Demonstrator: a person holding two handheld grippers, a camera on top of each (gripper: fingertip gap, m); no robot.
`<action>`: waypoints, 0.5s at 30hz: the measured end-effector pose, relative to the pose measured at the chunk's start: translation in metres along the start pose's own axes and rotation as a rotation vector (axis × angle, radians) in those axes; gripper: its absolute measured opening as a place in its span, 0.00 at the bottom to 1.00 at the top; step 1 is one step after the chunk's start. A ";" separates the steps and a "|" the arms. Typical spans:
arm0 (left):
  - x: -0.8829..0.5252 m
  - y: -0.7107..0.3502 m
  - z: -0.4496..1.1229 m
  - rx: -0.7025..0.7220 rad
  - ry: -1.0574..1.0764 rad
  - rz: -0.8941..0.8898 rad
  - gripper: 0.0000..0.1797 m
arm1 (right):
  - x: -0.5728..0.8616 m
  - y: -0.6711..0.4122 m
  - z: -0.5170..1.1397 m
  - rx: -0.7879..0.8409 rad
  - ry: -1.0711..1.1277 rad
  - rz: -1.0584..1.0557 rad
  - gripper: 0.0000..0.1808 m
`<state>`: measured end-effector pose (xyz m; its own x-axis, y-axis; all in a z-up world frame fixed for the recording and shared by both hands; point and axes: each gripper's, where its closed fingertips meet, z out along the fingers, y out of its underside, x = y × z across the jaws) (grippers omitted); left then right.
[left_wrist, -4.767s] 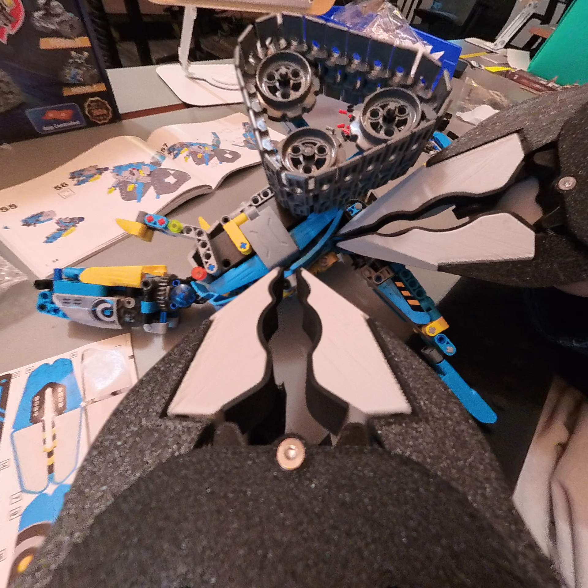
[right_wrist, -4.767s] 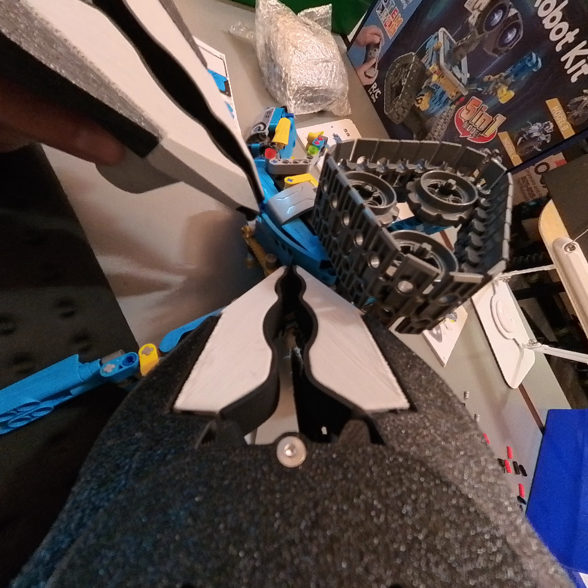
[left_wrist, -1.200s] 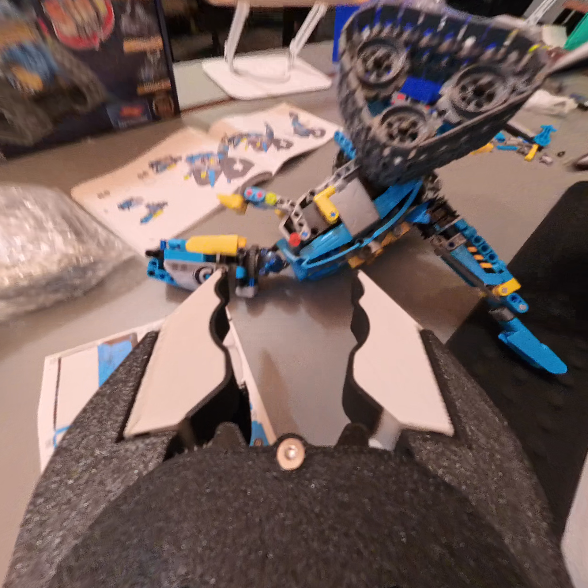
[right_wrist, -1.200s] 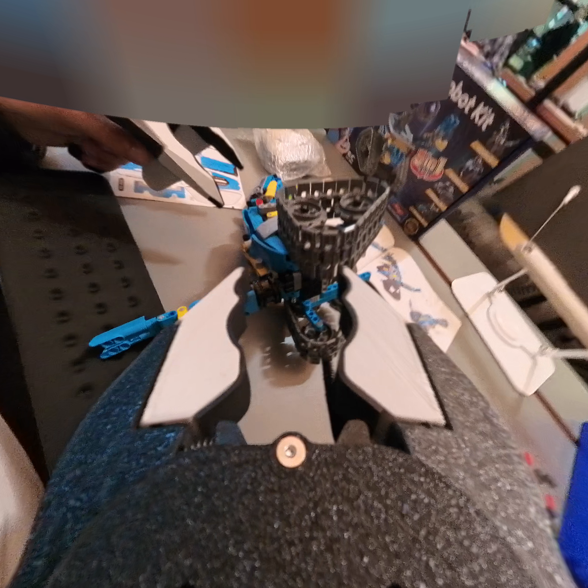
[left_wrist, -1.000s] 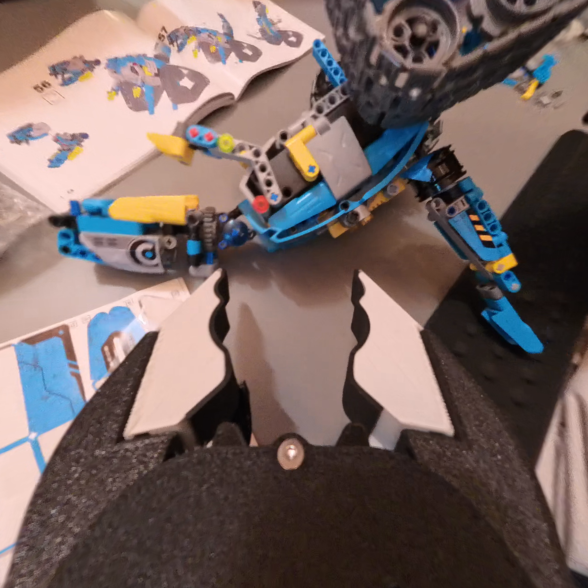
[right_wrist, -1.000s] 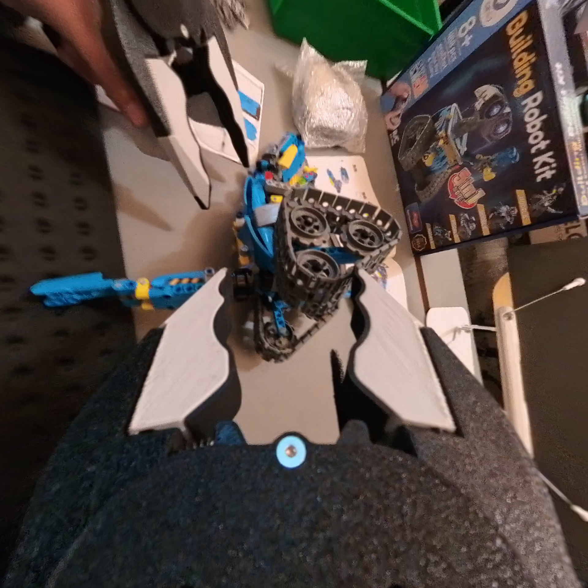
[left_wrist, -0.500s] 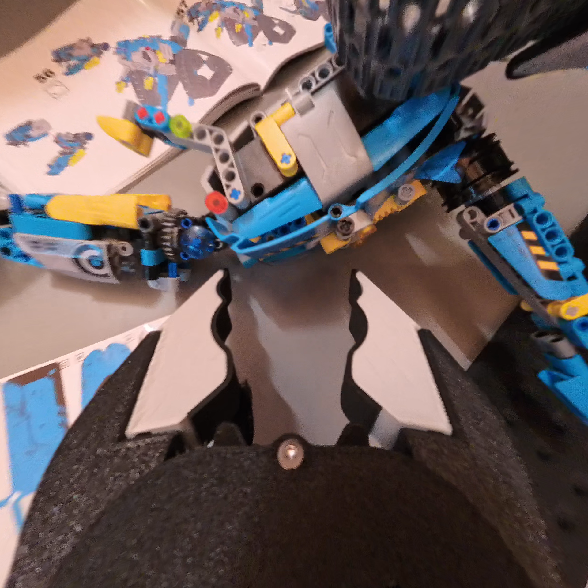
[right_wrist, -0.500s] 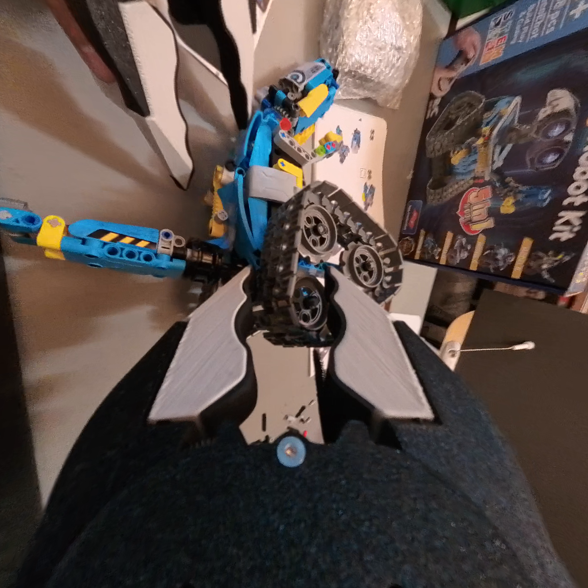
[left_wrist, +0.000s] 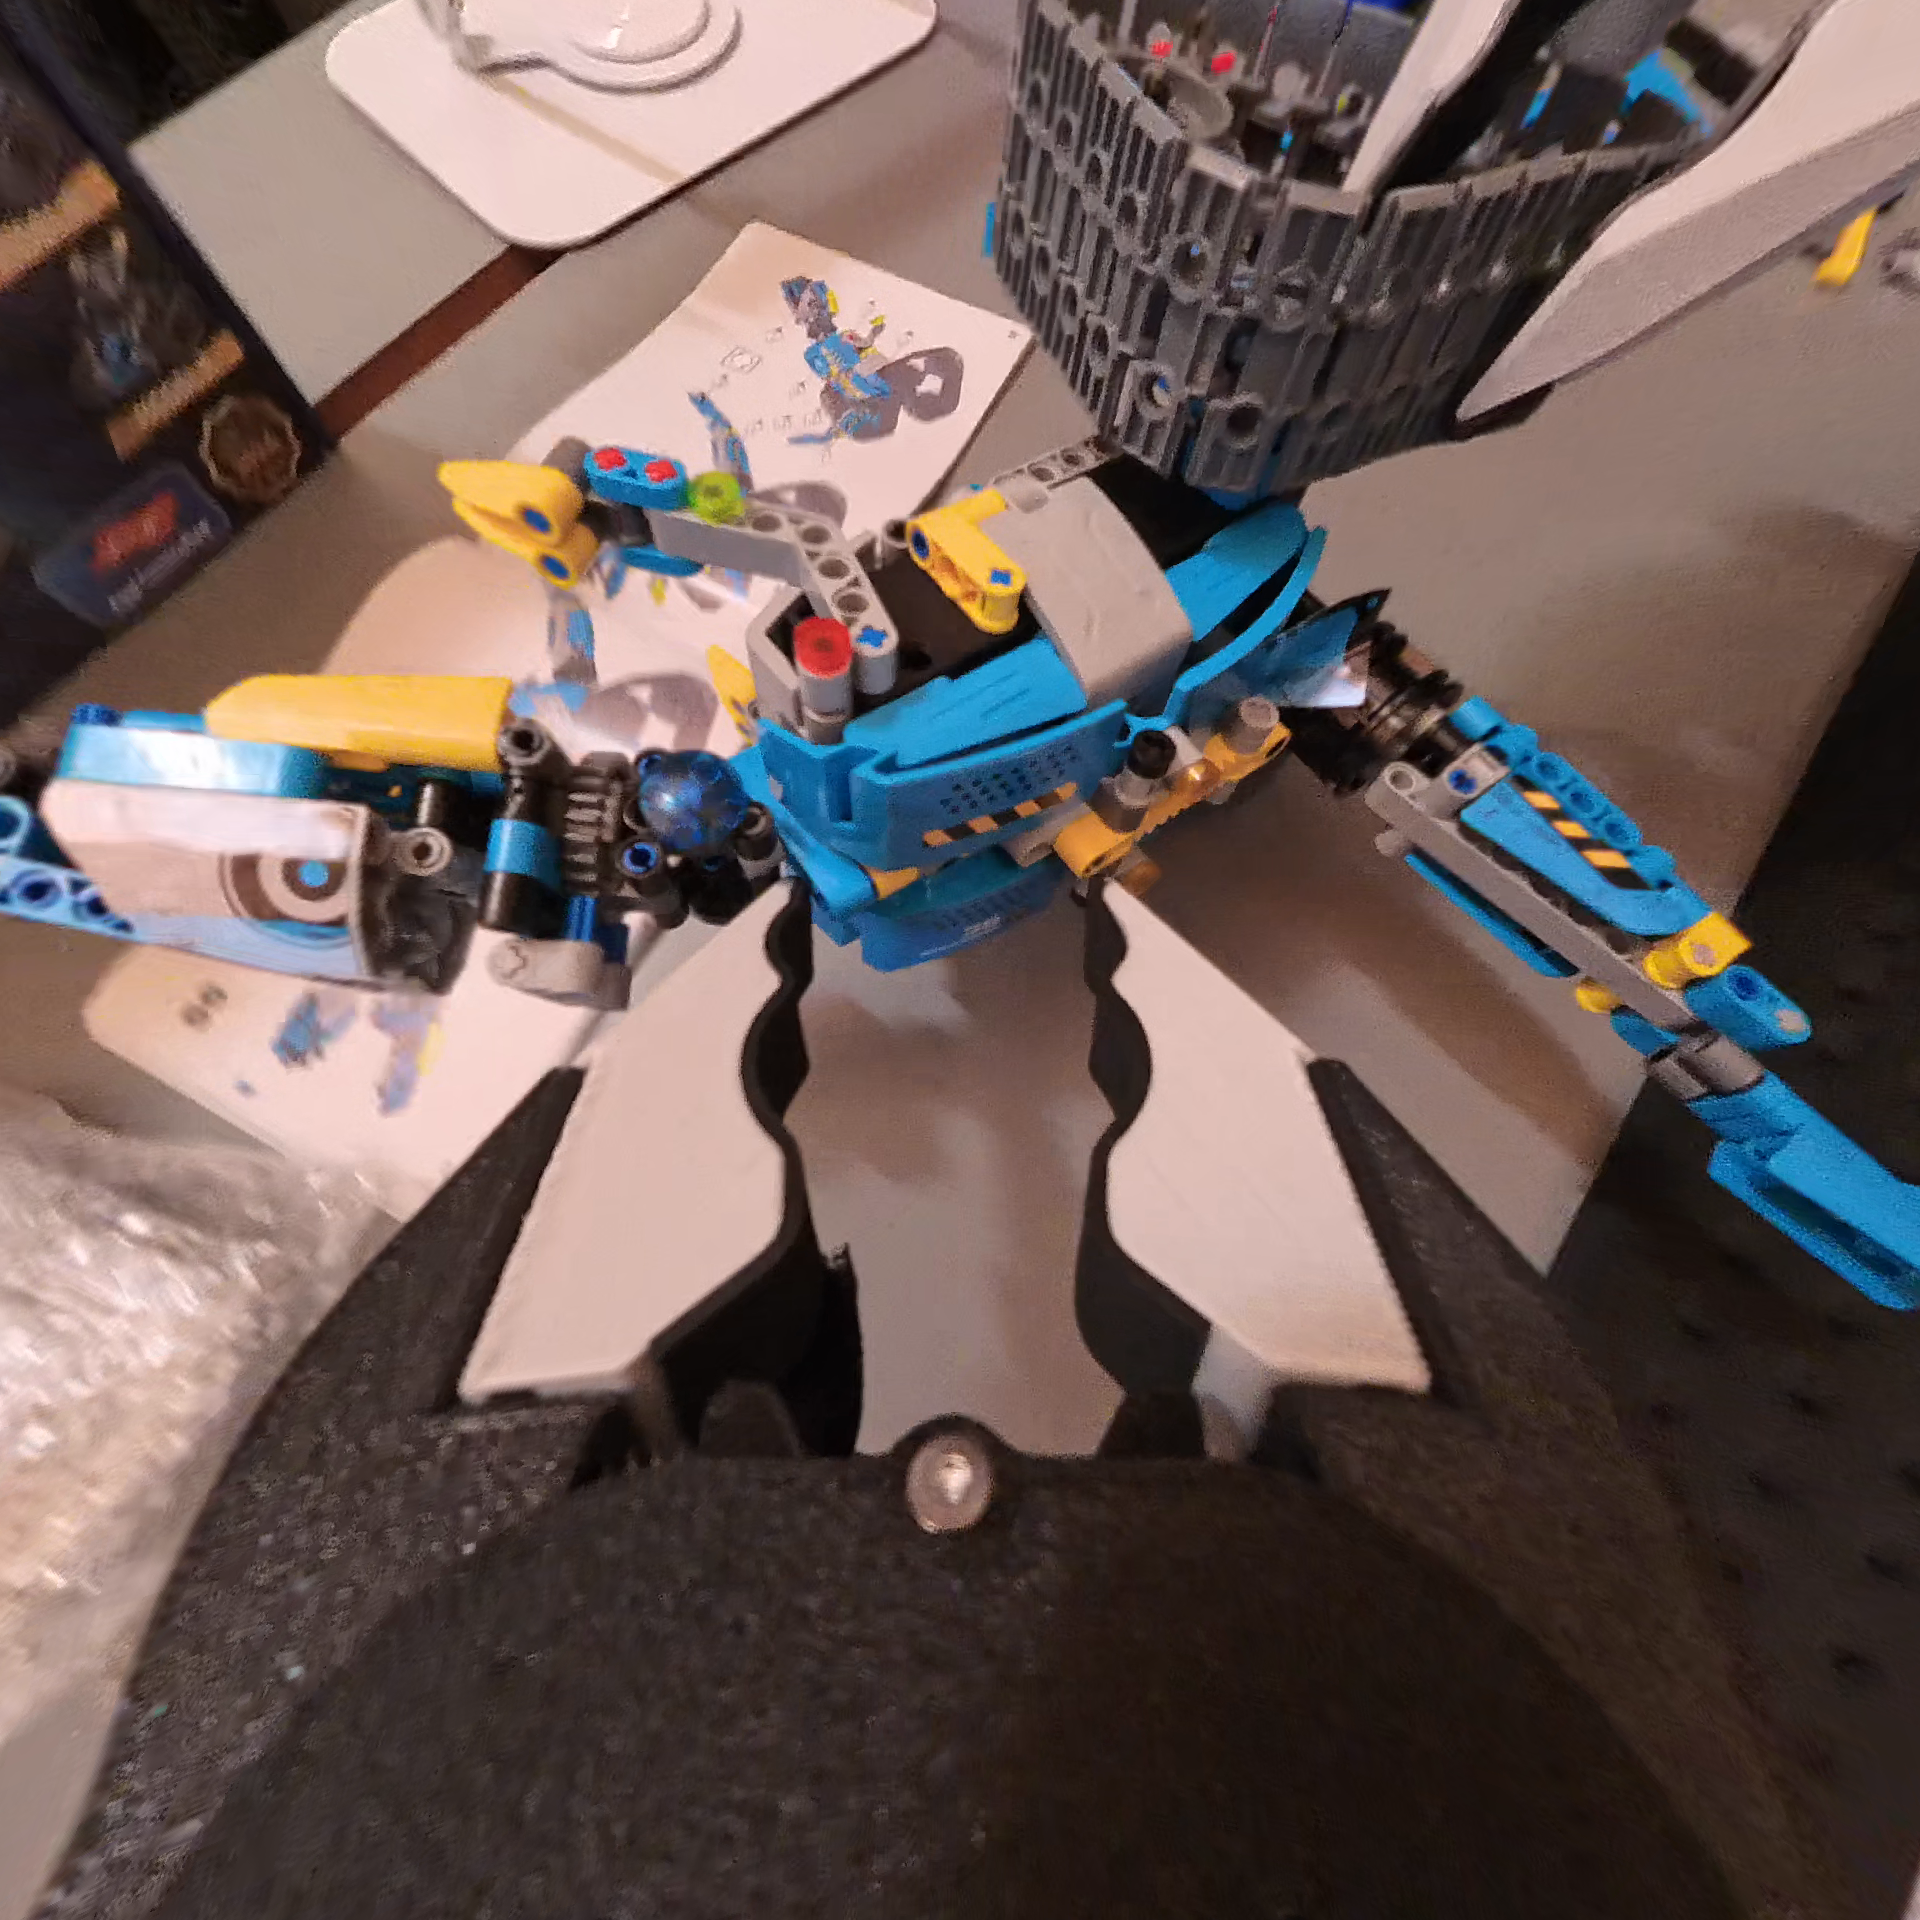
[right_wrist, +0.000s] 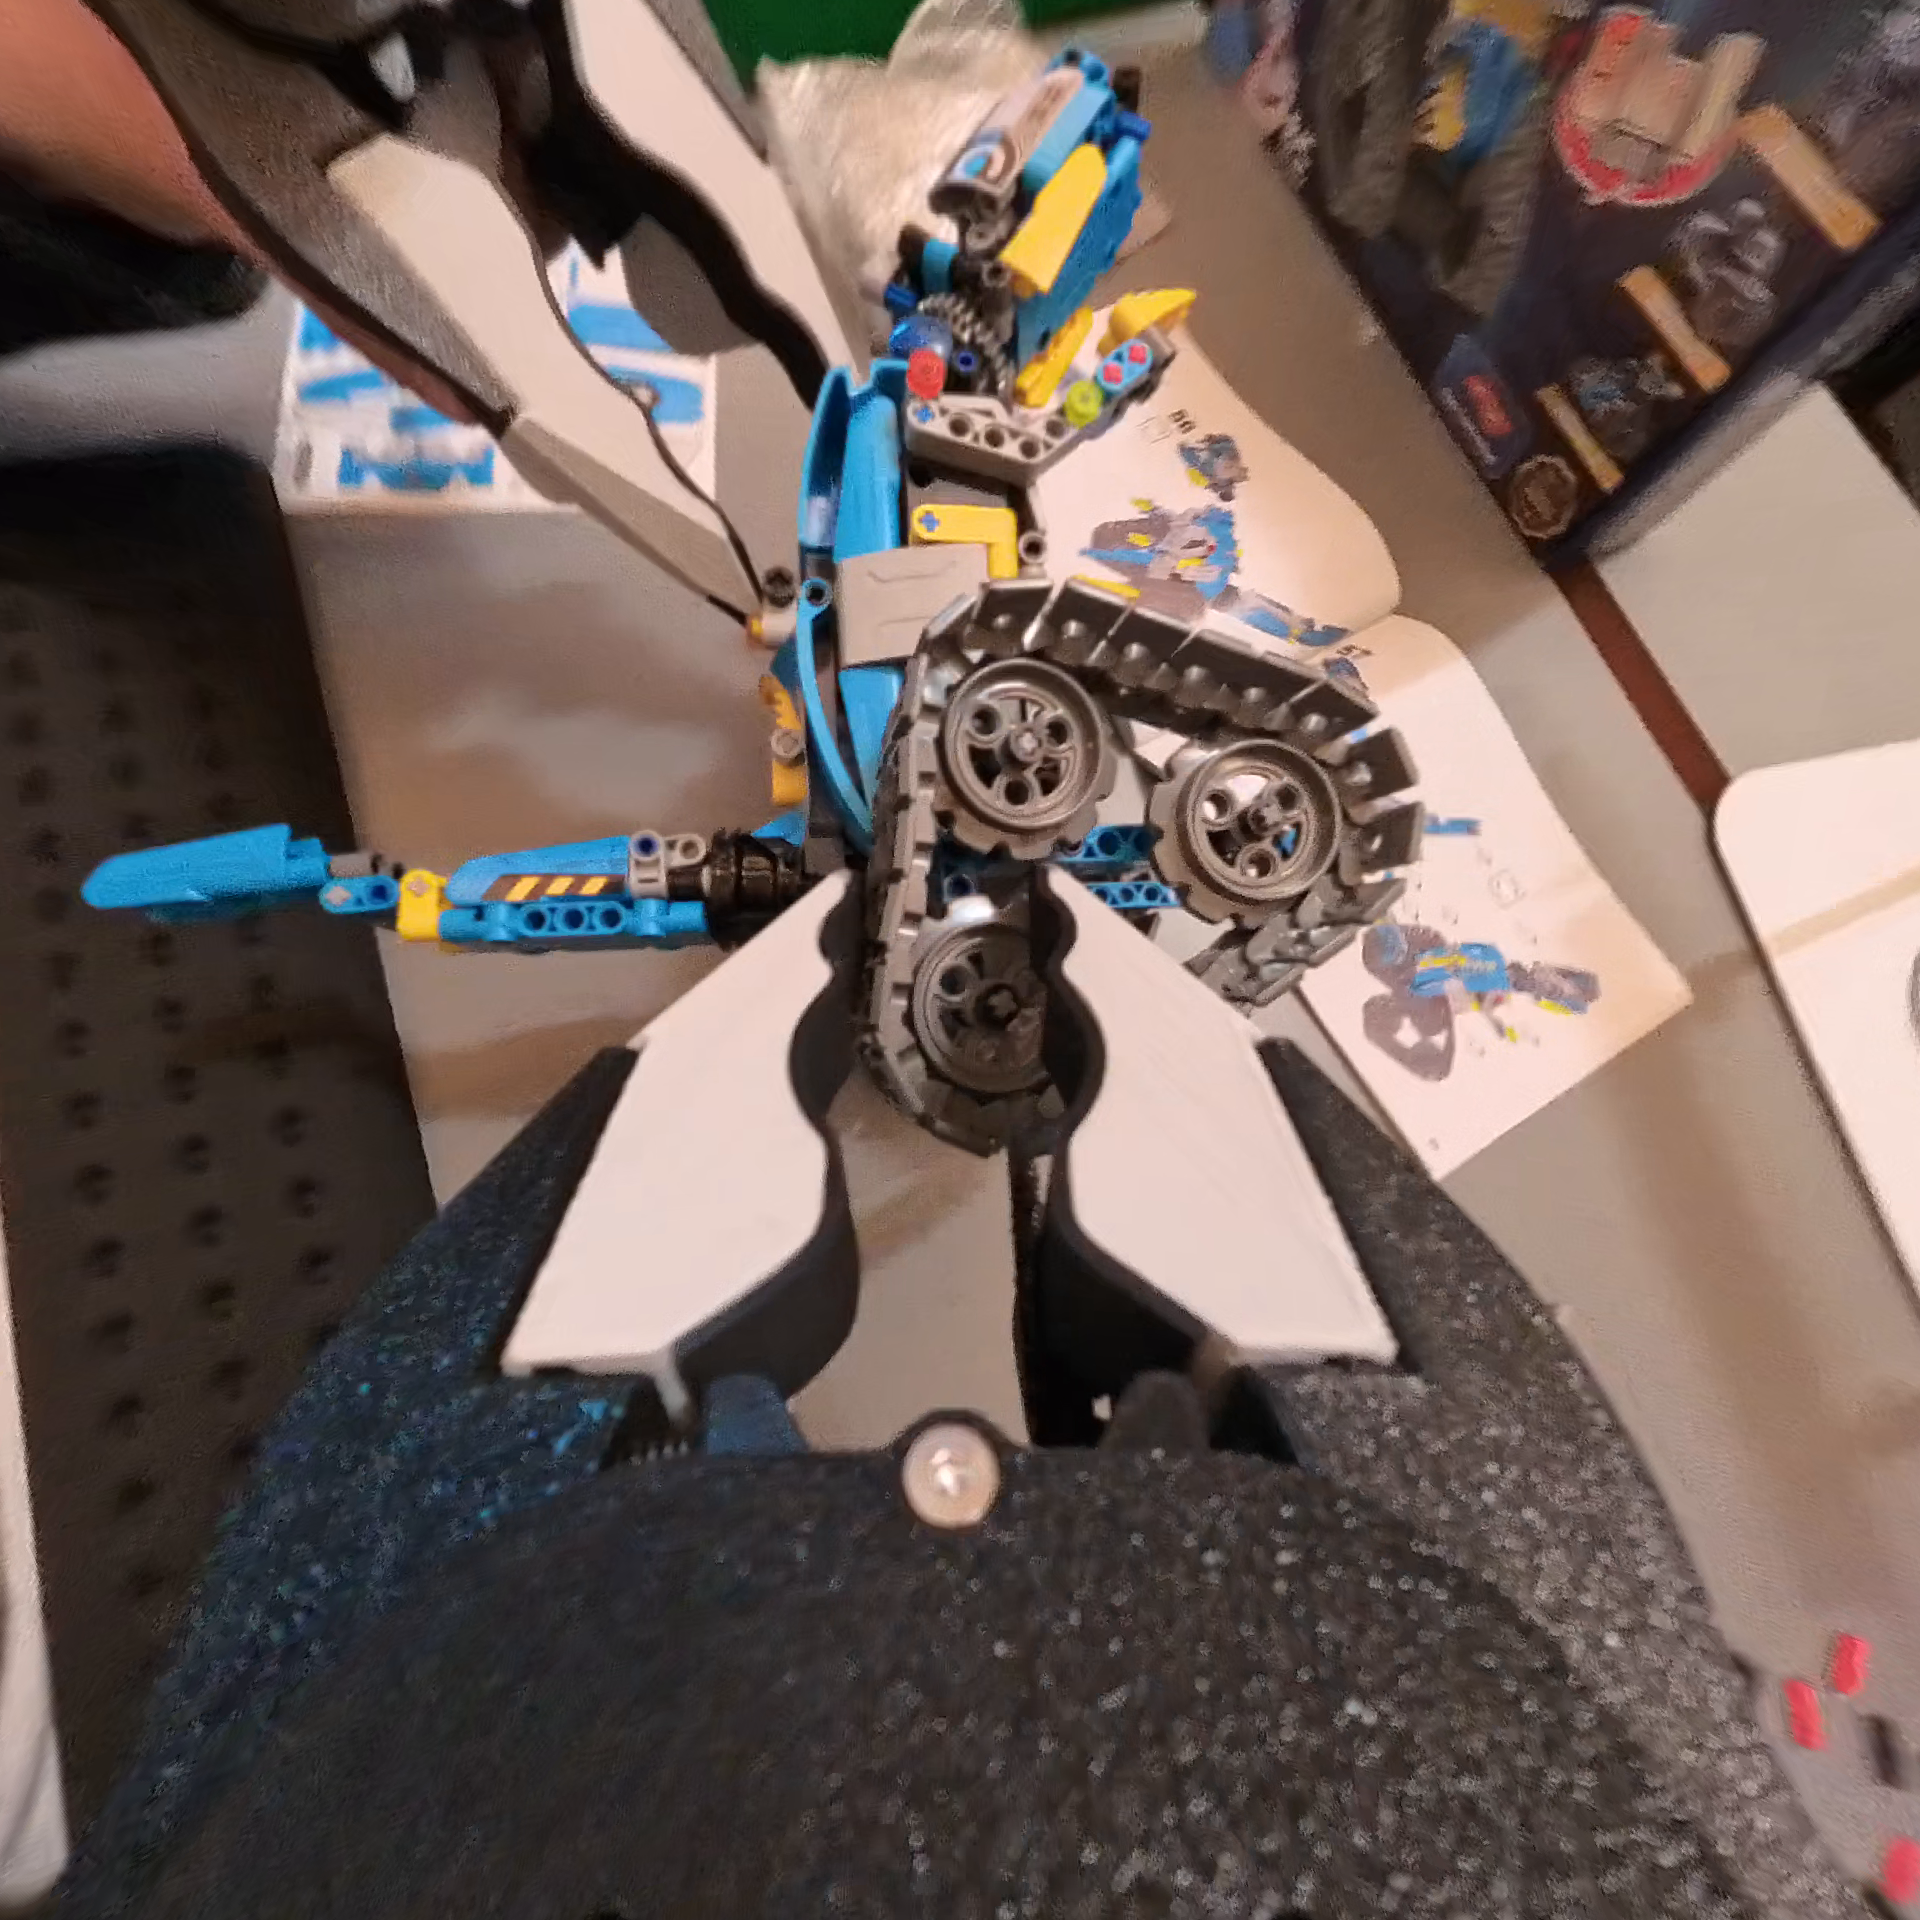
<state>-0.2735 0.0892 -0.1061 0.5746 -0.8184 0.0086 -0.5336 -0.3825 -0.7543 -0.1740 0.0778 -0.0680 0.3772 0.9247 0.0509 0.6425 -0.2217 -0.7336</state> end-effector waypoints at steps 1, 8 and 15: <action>0.001 -0.009 0.002 -0.006 -0.003 0.033 0.28 | 0.004 0.004 -0.005 0.043 0.005 0.048 0.17; 0.026 -0.064 0.014 0.005 -0.020 0.217 0.29 | 0.019 0.041 -0.041 0.266 -0.049 0.292 0.17; 0.051 -0.111 0.038 -0.075 -0.016 0.459 0.27 | 0.029 0.084 -0.053 0.327 -0.108 0.462 0.16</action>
<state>-0.1618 0.1064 -0.0465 0.2773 -0.9038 -0.3259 -0.7781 -0.0123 -0.6280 -0.0736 0.0695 -0.0926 0.4884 0.7848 -0.3815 0.1813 -0.5189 -0.8354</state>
